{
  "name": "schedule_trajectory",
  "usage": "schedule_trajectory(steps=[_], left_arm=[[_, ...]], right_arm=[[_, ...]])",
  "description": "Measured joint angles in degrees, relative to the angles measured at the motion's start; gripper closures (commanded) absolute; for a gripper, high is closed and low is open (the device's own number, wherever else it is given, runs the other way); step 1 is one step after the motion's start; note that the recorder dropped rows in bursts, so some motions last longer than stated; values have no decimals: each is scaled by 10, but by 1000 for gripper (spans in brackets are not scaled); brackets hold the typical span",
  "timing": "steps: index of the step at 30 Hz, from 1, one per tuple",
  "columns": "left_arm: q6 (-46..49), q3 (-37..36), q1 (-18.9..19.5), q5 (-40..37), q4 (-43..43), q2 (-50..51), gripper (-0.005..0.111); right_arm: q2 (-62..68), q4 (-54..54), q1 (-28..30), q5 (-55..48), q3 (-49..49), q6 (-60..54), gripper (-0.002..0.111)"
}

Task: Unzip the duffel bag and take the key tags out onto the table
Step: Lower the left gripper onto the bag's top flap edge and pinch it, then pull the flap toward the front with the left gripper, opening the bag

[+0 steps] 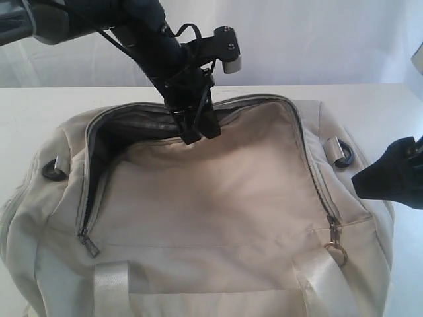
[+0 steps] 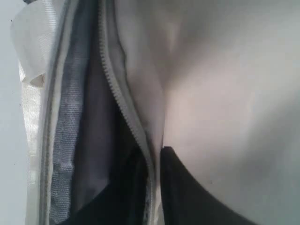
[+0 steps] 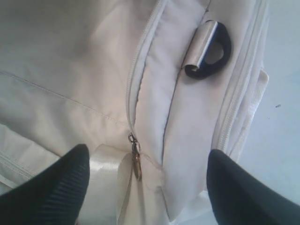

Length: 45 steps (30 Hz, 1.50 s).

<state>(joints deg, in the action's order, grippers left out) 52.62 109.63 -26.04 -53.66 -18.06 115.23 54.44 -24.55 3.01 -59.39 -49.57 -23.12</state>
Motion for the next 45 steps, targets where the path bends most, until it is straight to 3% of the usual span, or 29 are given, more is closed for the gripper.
schedule_trajectory(steps=[2,11,16,18,25,36,42,45], left_arm=[[0,0,0,-1,0,0,107],[0,0,0,-8,-1,-10,107],[0,-2,0,-62,-16,-40,107],[-12,-2,0,-108,-32,-57,107],[-107,-46,-9,-111,-93,-124,107],[-230,-222,-94,-111,-102,-295,107],[-294,-384,-205,-110,-142,-375,107],[-299,-453,-247,-106,-158,-378,107]], right_arm=[[0,0,0,0,0,0,42],[0,1,0,1,0,0,42],[0,1,0,2,0,0,42],[0,1,0,3,0,0,42],[-14,3,0,13,-12,0,42],[-81,1,0,16,-64,23,42],[-86,-104,0,3,-65,0,43],[-77,-185,0,-7,-65,-39,54]])
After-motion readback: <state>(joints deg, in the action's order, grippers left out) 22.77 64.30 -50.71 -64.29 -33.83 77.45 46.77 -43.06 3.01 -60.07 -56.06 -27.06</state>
